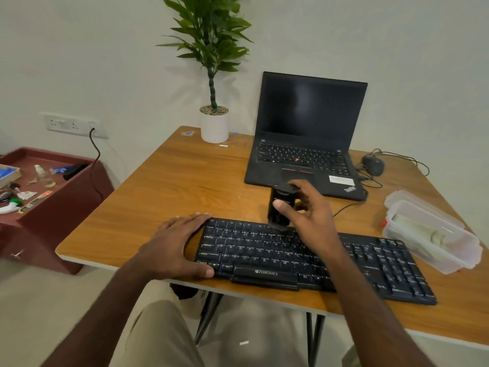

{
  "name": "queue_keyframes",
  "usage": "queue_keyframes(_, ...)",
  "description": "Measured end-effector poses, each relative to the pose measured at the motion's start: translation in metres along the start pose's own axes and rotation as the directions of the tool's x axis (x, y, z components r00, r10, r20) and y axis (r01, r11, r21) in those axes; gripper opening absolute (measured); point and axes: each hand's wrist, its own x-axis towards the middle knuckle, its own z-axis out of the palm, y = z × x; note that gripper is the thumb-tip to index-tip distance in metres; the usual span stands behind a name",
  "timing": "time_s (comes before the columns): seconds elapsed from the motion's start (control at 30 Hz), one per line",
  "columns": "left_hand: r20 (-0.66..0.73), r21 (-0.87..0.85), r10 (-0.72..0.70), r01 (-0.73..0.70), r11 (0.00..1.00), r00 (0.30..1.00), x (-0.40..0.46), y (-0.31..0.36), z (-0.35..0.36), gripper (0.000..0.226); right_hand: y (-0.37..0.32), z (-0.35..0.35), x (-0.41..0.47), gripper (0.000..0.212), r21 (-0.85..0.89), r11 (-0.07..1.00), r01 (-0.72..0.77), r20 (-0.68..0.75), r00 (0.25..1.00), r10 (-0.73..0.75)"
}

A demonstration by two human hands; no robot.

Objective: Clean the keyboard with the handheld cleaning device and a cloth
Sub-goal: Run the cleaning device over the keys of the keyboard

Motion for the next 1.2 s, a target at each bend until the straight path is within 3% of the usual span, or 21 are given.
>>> queue_keyframes(0.13, -0.006, -0.008, 0.013, -0.013, 1.000, 1.000, 0.001, -0.002, 0.002, 0.134, 0.008, 0.000, -0.002, 0.035, -0.042, 0.999, -0.035, 0.039, 0.999, 0.036)
queue_keyframes(0.3, -0.001, -0.010, -0.010, 0.010, 1.000, 1.000, 0.003, -0.004, 0.003, 0.136, 0.013, -0.040, 0.002, 0.036, -0.149, 0.988, -0.044, -0.046, 0.998, 0.038)
queue_keyframes(0.37, 0.005, -0.001, -0.017, 0.017, 1.000, 1.000, 0.003, -0.004, 0.003, 0.137, 0.009, -0.039, 0.002, 0.034, -0.105, 0.994, -0.035, -0.066, 0.997, 0.028)
queue_keyframes(0.53, 0.000, -0.007, -0.011, 0.011, 1.000, 1.000, 0.002, -0.005, 0.003, 0.136, 0.005, -0.012, -0.009, 0.033, 0.004, 1.000, -0.023, 0.038, 0.999, 0.023)
queue_keyframes(0.8, 0.040, -0.058, -0.017, 0.019, 0.998, 0.999, 0.006, 0.001, -0.003, 0.134, 0.015, -0.049, 0.000, 0.034, -0.101, 0.995, -0.028, -0.092, 0.996, 0.018)
queue_keyframes(0.93, -0.064, 0.143, 0.085, -0.075, 0.987, 0.994, 0.011, 0.063, -0.006, 0.141, 0.013, -0.032, -0.008, 0.036, -0.094, 0.996, 0.009, -0.032, 0.999, -0.013)
queue_keyframes(1.1, 0.140, 0.334, 0.221, -0.256, 0.907, 0.965, 0.034, 0.135, 0.019, 0.137, 0.017, -0.051, -0.007, 0.037, -0.167, 0.985, -0.049, -0.074, 0.997, 0.037)
queue_keyframes(1.2, 0.177, 0.339, 0.204, -0.254, 0.906, 0.963, 0.046, 0.135, 0.023, 0.138, 0.020, -0.071, -0.003, 0.039, -0.235, 0.966, -0.108, -0.134, 0.988, 0.078)
